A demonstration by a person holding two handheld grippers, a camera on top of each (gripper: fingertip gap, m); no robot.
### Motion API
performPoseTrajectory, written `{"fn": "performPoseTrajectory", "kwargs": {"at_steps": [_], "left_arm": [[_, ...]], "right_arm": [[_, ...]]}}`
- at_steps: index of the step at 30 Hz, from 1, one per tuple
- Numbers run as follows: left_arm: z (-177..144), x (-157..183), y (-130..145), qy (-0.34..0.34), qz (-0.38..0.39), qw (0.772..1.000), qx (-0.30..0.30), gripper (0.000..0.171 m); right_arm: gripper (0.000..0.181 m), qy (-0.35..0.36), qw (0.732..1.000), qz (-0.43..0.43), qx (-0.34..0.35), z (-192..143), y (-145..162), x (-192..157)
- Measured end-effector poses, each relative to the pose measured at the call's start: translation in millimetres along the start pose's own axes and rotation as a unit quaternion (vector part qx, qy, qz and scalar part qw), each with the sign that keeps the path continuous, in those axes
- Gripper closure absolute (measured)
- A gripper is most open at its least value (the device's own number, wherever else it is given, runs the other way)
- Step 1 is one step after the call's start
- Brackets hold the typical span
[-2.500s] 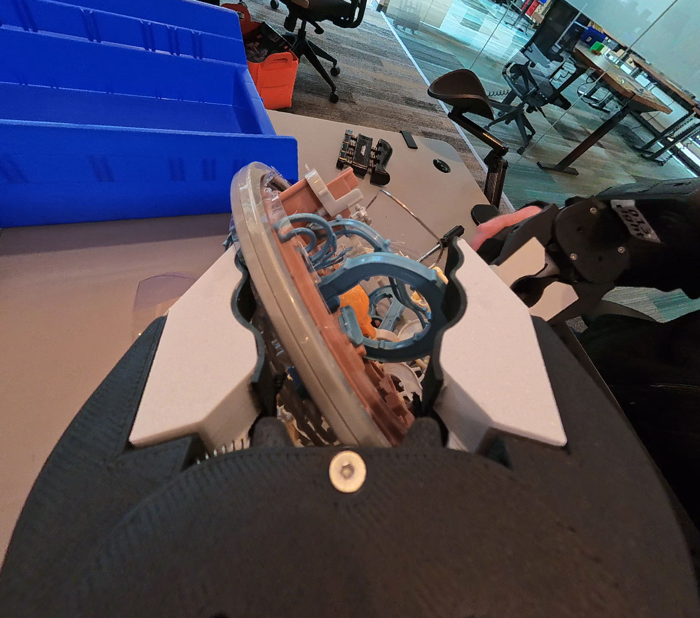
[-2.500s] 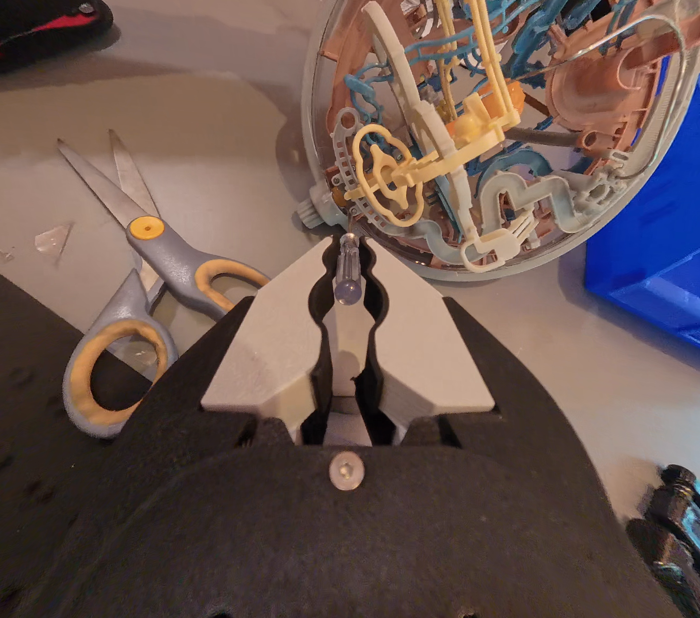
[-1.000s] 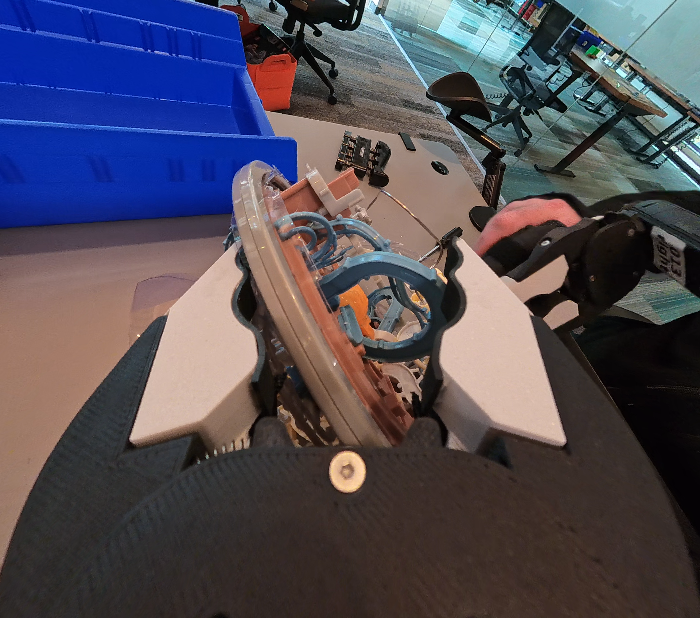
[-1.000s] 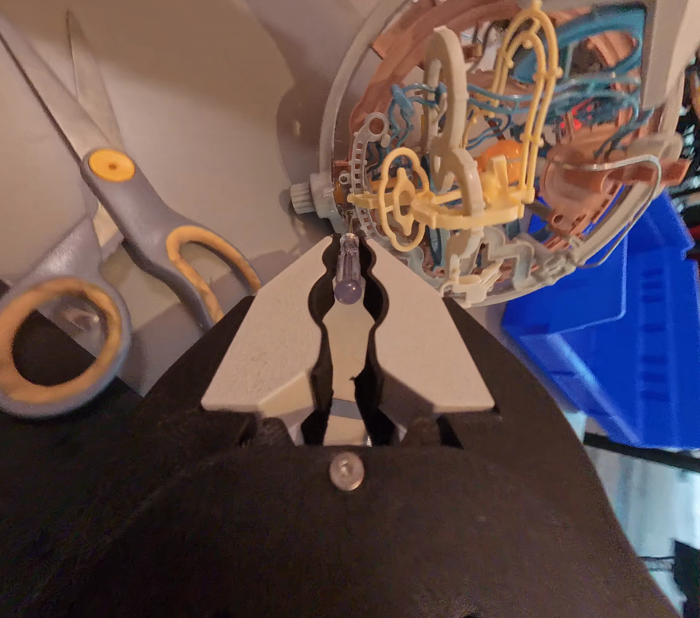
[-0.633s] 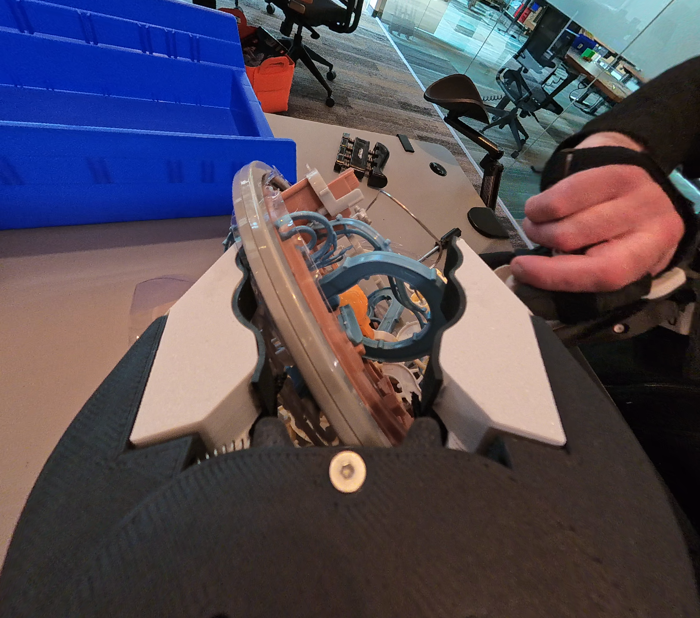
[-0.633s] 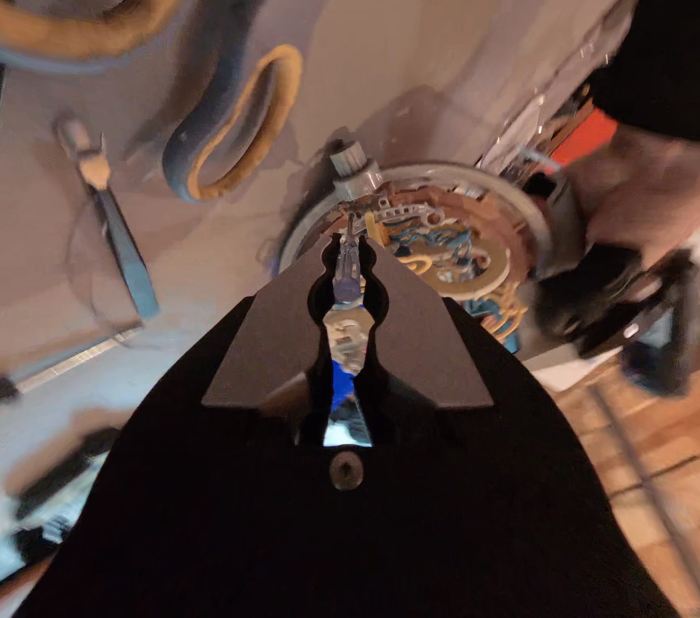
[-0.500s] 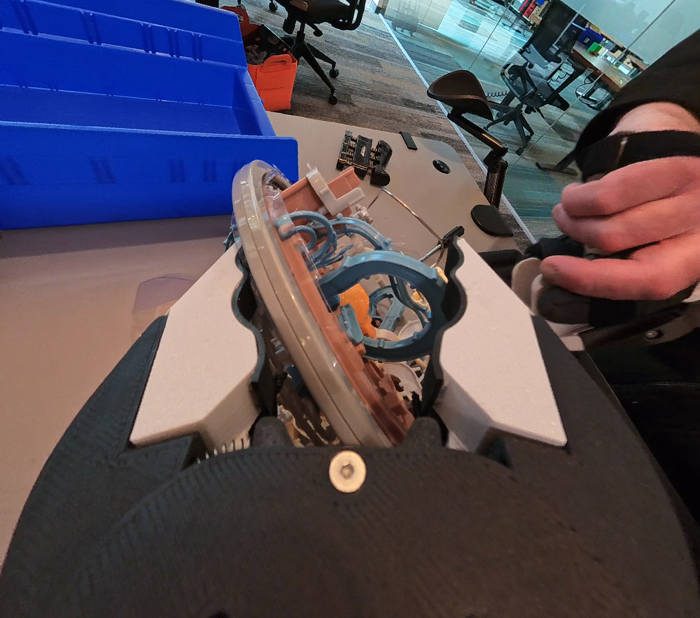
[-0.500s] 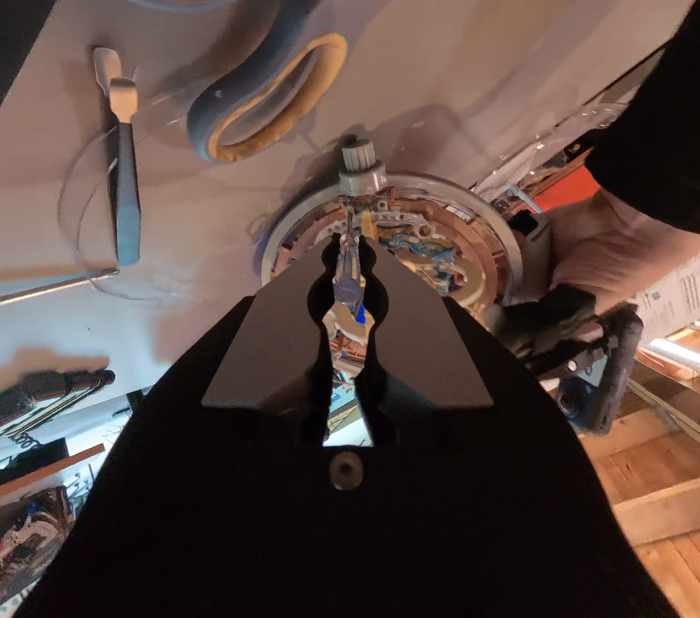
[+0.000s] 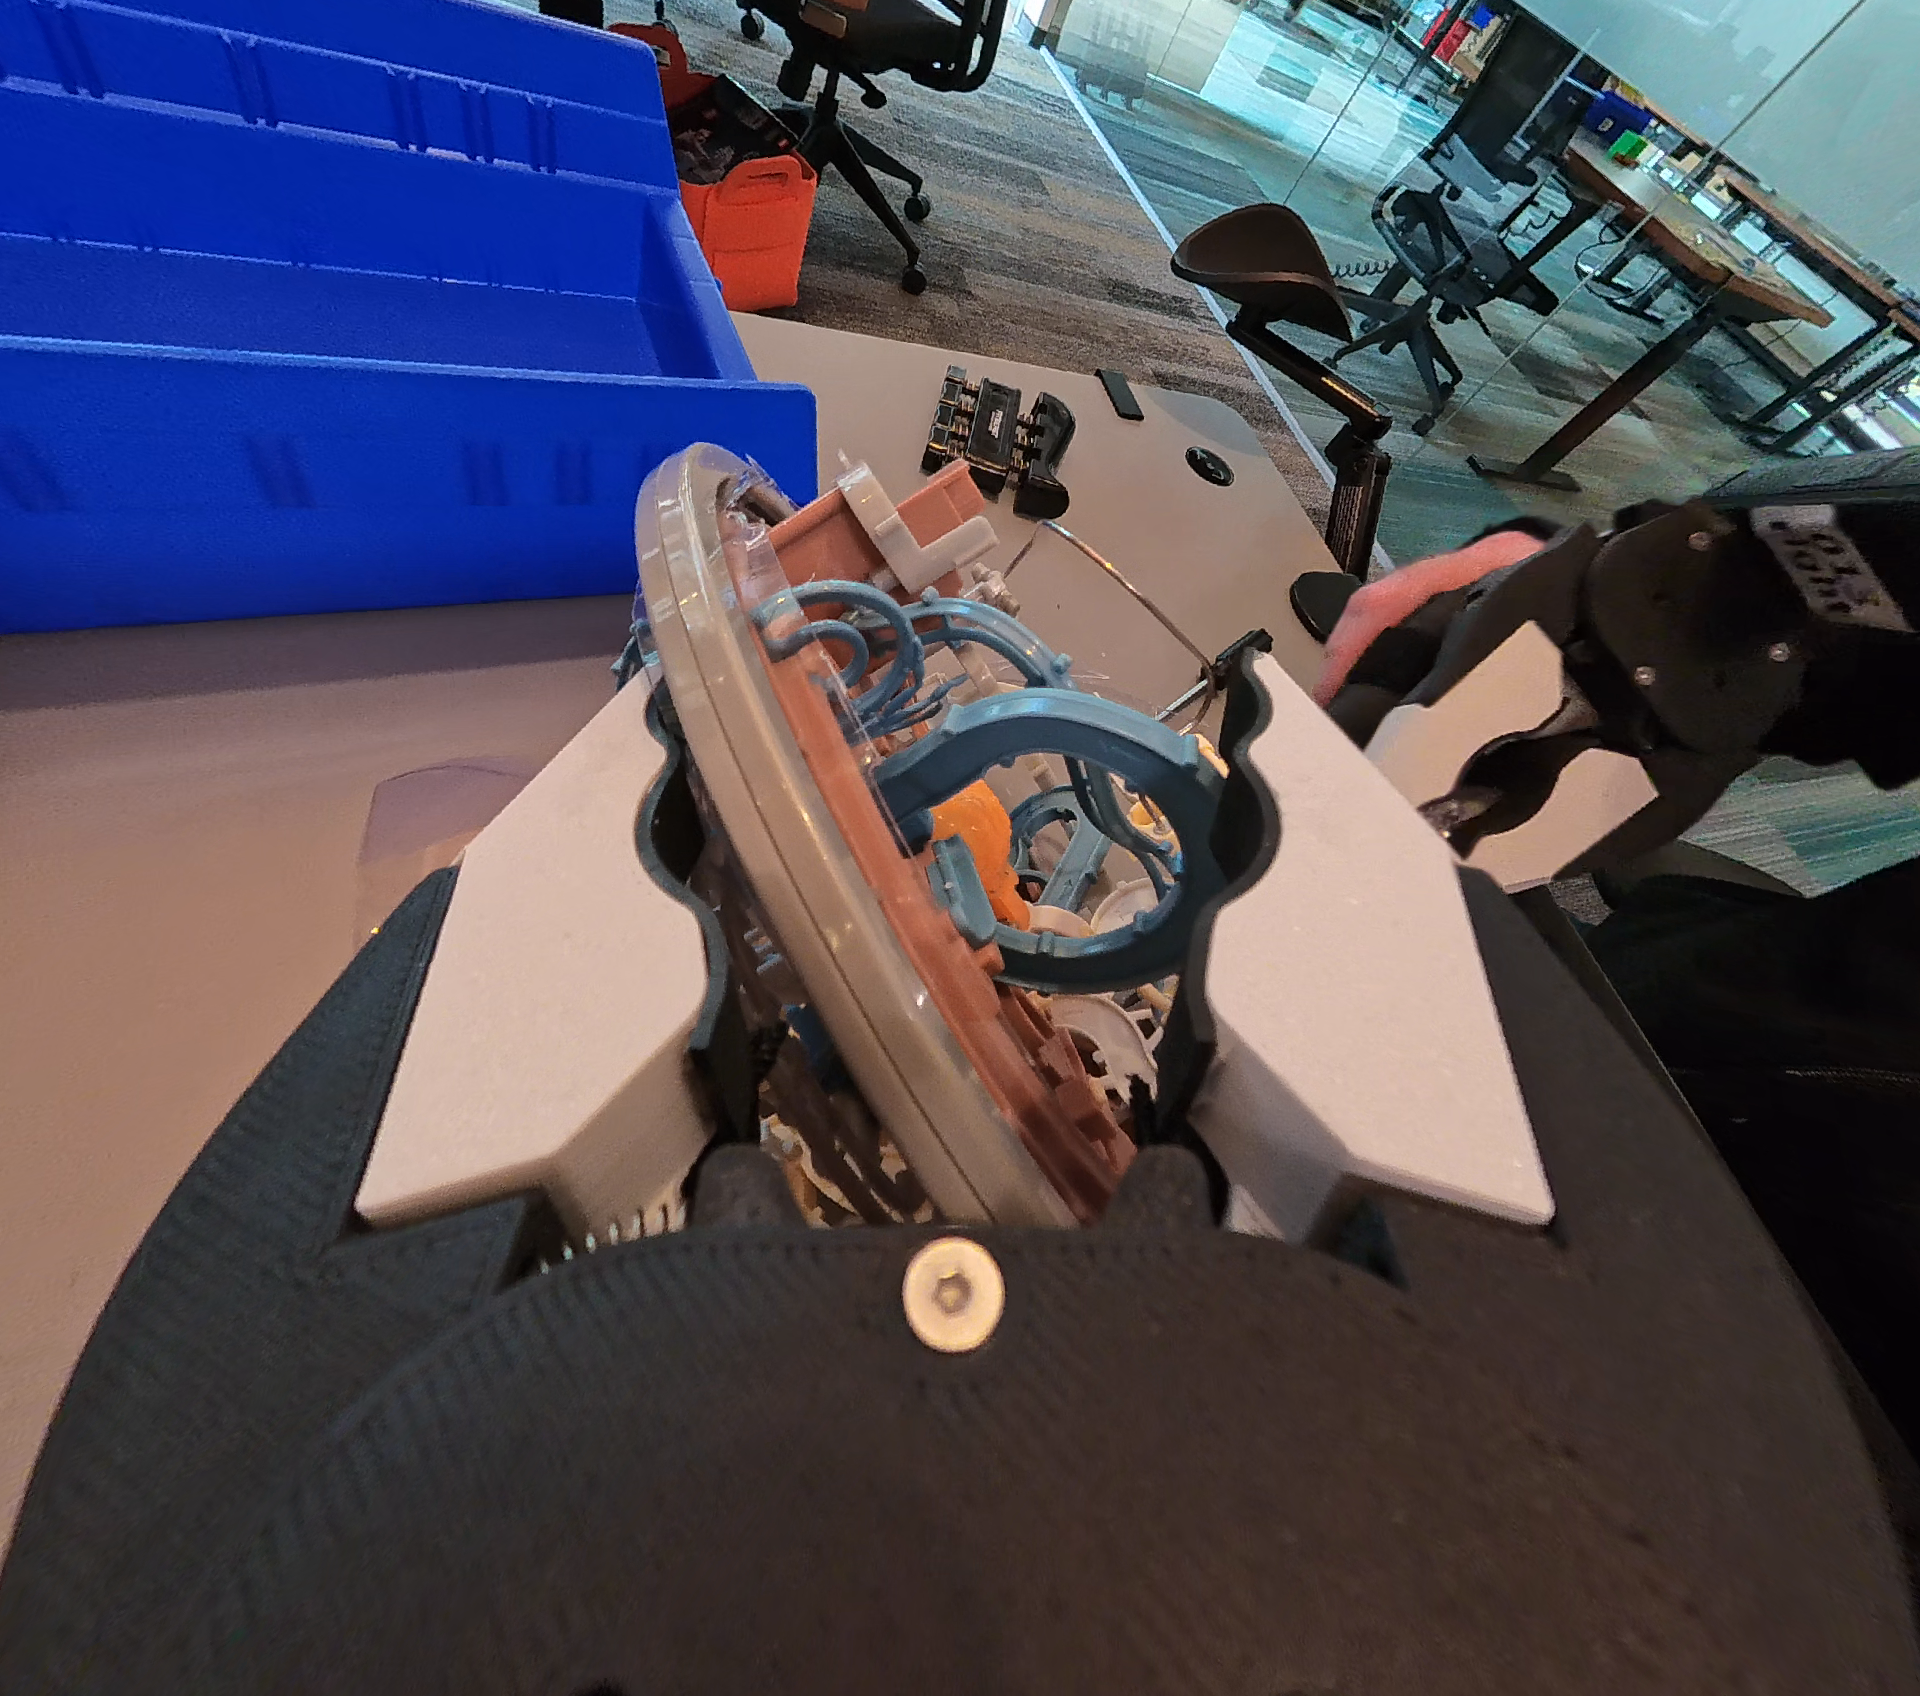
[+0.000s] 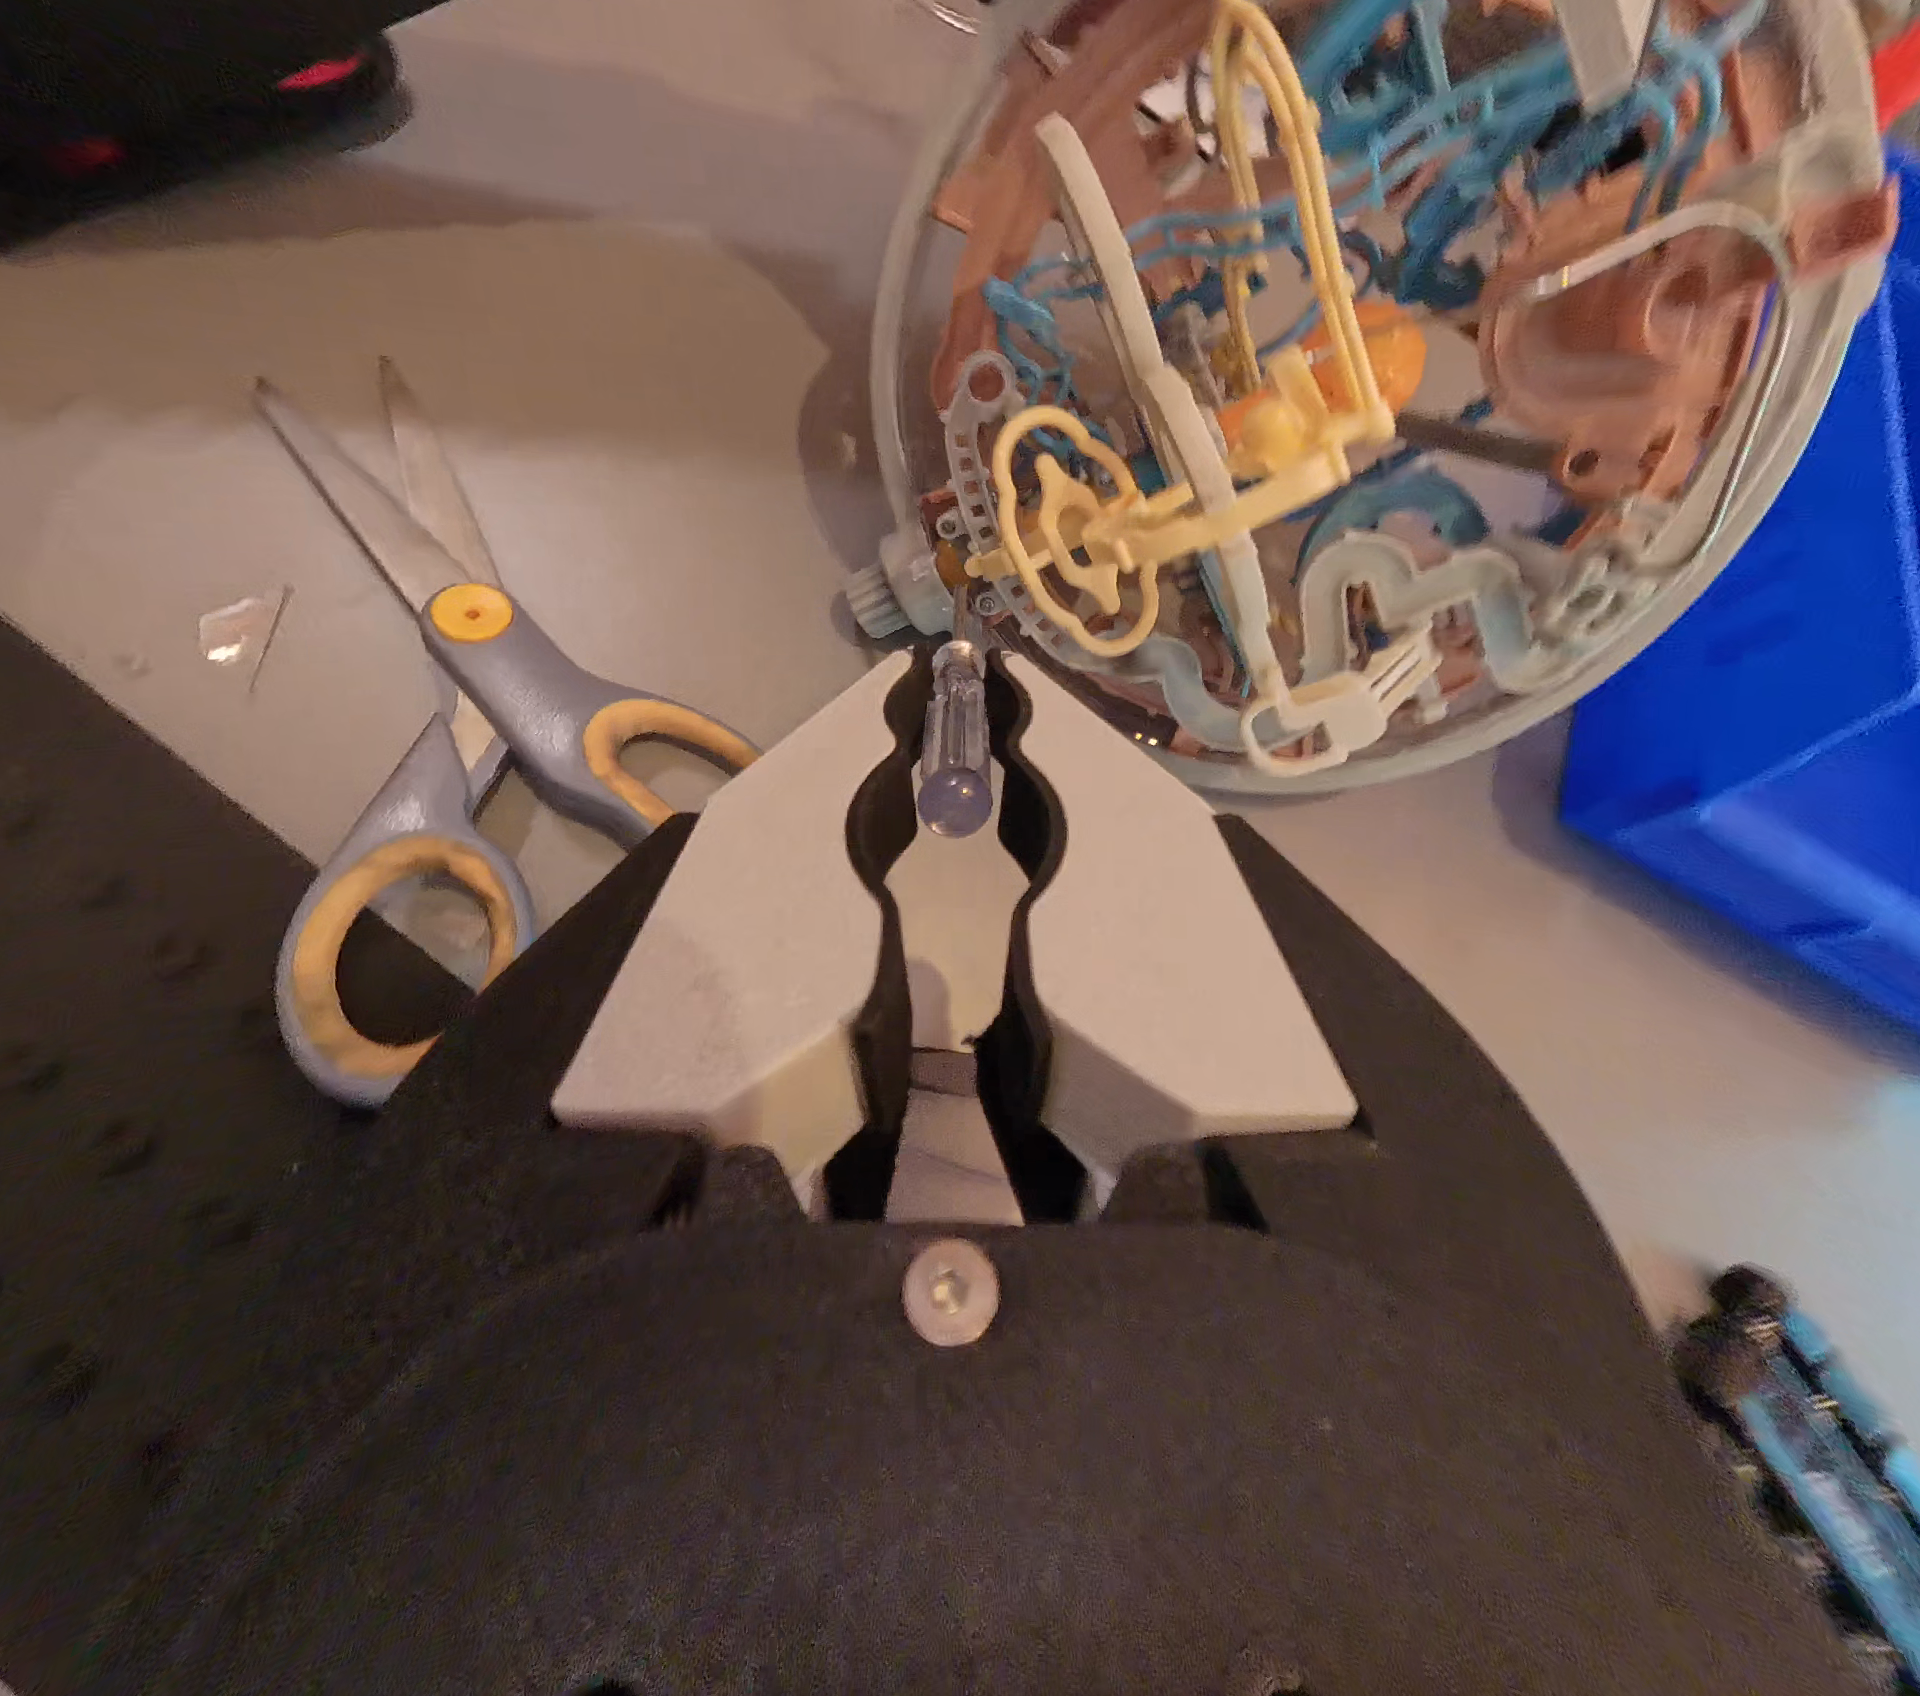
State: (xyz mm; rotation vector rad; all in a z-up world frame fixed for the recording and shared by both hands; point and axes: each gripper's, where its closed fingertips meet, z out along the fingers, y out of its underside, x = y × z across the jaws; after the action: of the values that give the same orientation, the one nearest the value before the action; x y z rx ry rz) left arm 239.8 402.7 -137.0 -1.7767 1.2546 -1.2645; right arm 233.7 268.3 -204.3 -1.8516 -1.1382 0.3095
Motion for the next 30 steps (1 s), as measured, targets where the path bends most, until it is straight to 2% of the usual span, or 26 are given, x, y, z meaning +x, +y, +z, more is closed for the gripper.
{"fn": "performPoseTrajectory", "kwargs": {"at_steps": [6,30], "left_arm": [[-0.1,0.1,0.0,0.001,0.0,1.0,0.001,0.071],[-0.2,0.0,-0.2,0.003,-0.002,1.0,0.002,0.072]], "right_arm": [[0.173,0.016,0.998,0.053,0.016,10.0,6.2,3.8],[0.173,0.03,0.996,0.082,0.022,14.3,12.9,5.4]]}}
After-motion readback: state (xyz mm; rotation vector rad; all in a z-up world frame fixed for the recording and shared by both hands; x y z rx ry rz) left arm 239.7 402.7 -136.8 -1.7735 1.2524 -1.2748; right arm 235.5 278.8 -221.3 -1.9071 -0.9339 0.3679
